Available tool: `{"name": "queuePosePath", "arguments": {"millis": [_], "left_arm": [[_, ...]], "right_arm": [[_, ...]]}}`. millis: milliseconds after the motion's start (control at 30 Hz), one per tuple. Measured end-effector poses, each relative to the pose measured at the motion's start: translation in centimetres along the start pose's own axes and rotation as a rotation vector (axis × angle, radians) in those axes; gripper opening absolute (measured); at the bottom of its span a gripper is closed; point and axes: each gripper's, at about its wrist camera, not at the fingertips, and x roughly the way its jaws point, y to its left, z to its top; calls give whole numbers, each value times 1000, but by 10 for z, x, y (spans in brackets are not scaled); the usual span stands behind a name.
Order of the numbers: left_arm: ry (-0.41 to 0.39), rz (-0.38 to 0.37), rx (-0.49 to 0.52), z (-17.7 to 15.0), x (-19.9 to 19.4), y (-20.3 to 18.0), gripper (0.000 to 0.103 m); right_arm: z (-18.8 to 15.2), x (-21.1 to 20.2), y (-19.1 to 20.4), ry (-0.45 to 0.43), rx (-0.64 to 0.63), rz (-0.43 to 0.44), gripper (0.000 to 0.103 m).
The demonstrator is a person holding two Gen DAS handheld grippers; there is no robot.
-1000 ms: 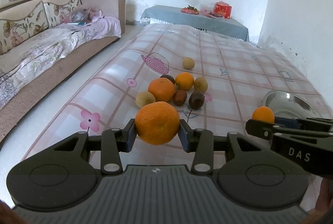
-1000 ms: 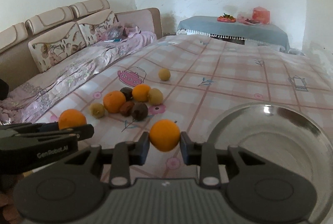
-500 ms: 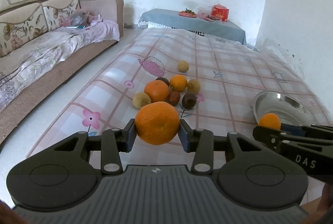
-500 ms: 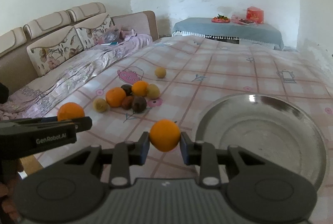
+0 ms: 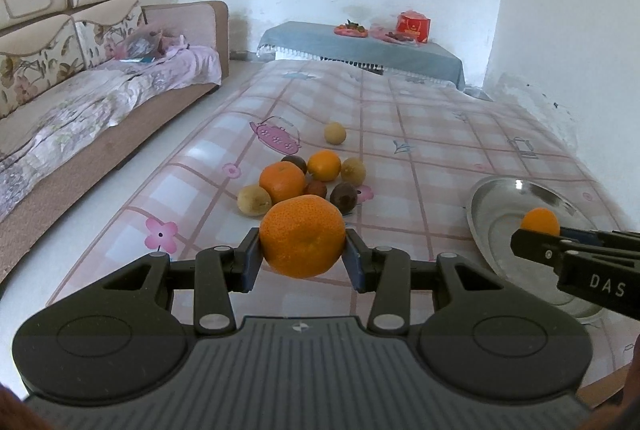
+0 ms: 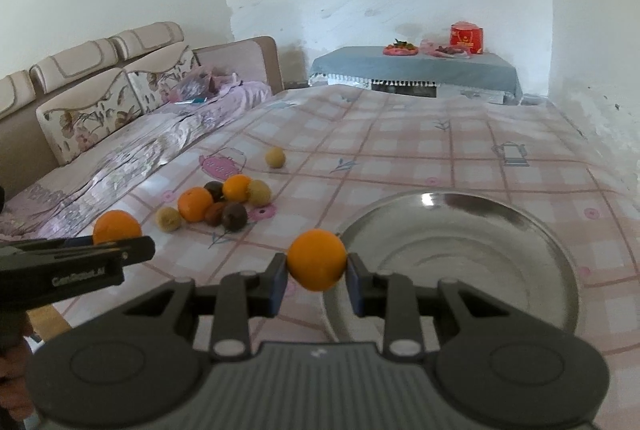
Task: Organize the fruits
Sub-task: 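Carry both held oranges over the steel basin with both grippers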
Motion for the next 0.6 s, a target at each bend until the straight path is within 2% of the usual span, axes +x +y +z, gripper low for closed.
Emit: {"name": "queuePosePath", "arguments": {"millis": [600], "left_arm": [[12, -29, 35, 0, -2, -13, 51]], "right_arm": [[0, -8, -20, -10, 19, -48, 29]]}}
